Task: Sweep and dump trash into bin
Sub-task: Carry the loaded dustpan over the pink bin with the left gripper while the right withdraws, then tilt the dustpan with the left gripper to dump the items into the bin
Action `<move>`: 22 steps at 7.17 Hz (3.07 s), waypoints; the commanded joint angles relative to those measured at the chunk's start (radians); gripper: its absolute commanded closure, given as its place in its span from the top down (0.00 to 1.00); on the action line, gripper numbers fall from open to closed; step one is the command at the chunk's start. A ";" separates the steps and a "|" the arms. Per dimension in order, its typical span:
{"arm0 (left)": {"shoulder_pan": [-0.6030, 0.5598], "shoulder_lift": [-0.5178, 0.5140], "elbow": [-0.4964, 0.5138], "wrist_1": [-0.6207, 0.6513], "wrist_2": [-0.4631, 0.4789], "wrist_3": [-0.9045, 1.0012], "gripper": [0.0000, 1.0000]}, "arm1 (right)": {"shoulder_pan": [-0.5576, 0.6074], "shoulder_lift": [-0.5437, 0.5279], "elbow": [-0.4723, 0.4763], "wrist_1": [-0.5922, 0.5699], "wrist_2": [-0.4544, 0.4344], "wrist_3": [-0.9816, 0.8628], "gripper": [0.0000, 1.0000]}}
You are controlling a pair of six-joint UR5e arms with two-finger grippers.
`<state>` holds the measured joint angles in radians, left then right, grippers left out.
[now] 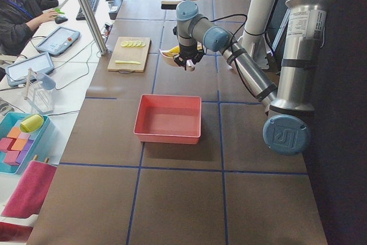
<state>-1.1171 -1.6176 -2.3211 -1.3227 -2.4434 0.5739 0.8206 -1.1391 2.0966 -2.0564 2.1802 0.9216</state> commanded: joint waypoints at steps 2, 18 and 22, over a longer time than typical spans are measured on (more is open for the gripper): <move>-0.209 0.068 0.127 -0.006 -0.258 0.260 0.00 | -0.006 -0.010 0.003 -0.001 -0.025 -0.009 0.00; -0.422 0.158 0.335 -0.158 0.158 0.689 0.00 | 0.175 -0.433 0.092 0.013 0.026 -0.441 0.02; -0.339 0.168 0.238 -0.103 0.433 0.669 0.00 | 0.175 -0.455 0.089 0.013 0.036 -0.444 0.02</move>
<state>-1.4766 -1.4520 -2.0620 -1.4457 -2.0978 1.2440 0.9955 -1.5864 2.1870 -2.0433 2.2085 0.4787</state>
